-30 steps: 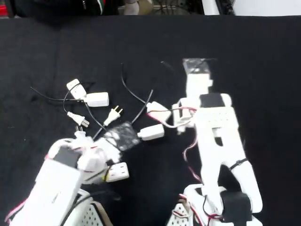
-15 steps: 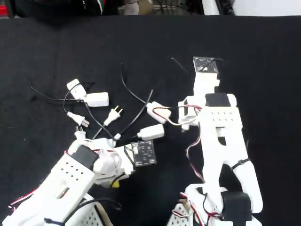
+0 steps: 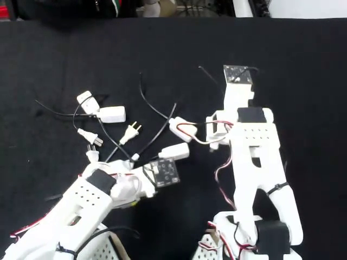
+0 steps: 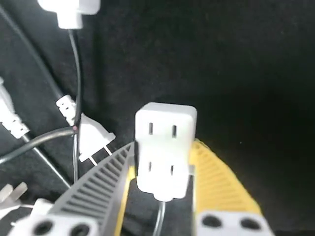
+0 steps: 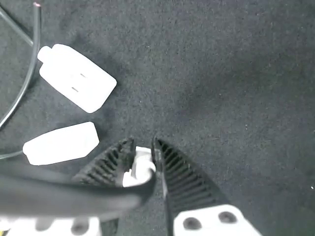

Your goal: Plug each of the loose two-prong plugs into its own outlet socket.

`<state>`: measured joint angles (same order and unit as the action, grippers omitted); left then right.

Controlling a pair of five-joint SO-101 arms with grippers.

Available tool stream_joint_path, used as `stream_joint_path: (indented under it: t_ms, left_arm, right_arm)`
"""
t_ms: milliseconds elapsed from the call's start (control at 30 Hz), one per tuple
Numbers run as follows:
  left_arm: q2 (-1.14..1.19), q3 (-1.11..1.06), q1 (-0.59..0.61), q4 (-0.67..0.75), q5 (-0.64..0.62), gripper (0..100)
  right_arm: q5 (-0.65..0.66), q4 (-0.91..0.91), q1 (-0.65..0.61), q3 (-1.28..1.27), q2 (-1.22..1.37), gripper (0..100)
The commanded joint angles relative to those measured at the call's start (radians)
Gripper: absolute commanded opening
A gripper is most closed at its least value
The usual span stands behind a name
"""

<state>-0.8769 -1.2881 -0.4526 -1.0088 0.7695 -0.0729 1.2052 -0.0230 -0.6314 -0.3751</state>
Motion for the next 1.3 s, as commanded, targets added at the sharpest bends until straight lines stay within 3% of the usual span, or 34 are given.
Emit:
stream_joint_path:
  t_ms: [0, 200, 467, 600, 700, 833, 967, 1100, 1267]
  left_arm:
    - [-0.005, 0.045, 0.015, 0.017, -0.069, 9]
    - [0.005, 0.077, 0.015, 0.123, -0.256, 9]
    - [0.006, 0.077, 0.013, 0.167, -0.348, 9]
    - [-0.006, 0.087, 0.019, 0.130, -0.354, 10]
    - [-0.009, 0.179, 0.088, -0.009, -0.354, 19]
    - [-0.009, 0.300, 0.260, -0.133, -0.354, 31]
    - [-0.009, 0.348, 0.447, -0.164, -0.353, 30]
    - [-0.006, 0.341, 0.630, -0.160, -0.350, 29]
    - [-0.008, 0.220, 0.727, -0.098, -0.310, 29]
  right_arm:
    - [-0.006, -0.015, 0.020, 0.056, -0.002, 1.1]
    - [-0.006, -0.015, 0.015, 0.056, -0.002, 1.1]
    - [-0.006, -0.015, 0.015, 0.056, -0.002, 1.1]
    - [-0.006, -0.014, 0.015, 0.056, -0.002, 1.1]
    - [-0.003, -0.012, -0.002, 0.056, -0.002, 1.1]
    - [0.094, -0.006, -0.126, 0.024, -0.054, 1.1]
    - [0.155, -0.009, -0.265, -0.064, -0.188, 1.1]
    - [0.221, -0.057, -0.486, -0.209, -0.352, 1.1]
    - [0.226, -0.273, -0.671, -0.398, -0.456, 1.1]
